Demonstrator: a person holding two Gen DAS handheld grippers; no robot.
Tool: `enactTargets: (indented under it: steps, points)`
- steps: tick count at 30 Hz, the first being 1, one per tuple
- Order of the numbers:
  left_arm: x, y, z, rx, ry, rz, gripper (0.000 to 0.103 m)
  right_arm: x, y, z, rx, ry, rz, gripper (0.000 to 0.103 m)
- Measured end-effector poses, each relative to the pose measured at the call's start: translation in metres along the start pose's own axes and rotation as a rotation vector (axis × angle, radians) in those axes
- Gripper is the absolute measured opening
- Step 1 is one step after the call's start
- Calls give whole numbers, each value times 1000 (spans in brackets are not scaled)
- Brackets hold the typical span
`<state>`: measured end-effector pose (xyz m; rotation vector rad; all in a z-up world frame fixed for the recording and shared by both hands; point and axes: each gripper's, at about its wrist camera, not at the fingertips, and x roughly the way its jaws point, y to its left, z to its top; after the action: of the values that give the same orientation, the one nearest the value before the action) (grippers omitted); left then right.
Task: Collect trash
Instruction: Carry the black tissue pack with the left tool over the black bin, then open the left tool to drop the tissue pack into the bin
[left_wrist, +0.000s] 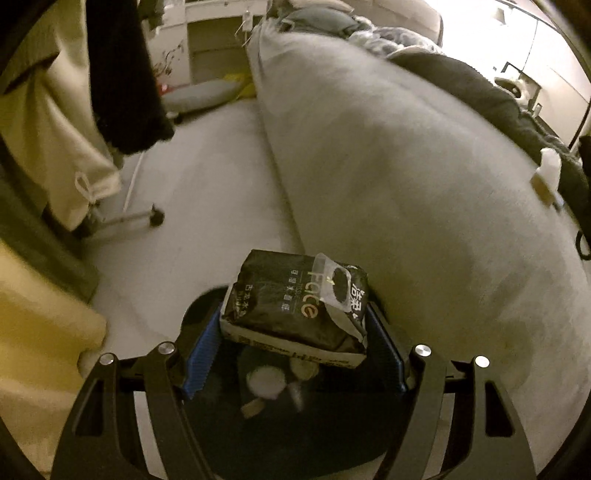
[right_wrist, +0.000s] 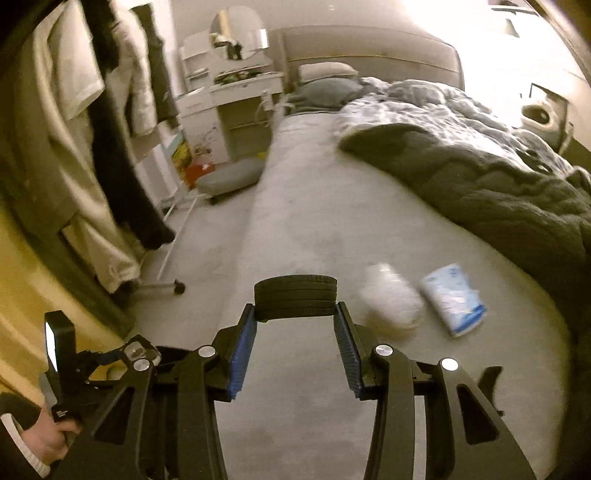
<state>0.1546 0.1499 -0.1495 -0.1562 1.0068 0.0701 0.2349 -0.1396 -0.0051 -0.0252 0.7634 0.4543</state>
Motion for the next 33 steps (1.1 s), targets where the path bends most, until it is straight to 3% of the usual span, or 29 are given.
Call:
enactTargets:
  steps: [11, 17, 28, 33]
  points:
    - [14, 24, -21, -44, 78, 5, 76, 30, 82, -18, -122, 80, 127, 43]
    - [32, 32, -33, -66, 138, 1, 76, 48, 101, -23, -129, 121, 177, 43]
    - [55, 42, -50, -57, 226, -40, 79, 90, 146, -42, -187, 224, 211, 43]
    - [53, 48, -55, -64, 226, -47, 84, 107, 161, -52, -212, 268, 210, 43]
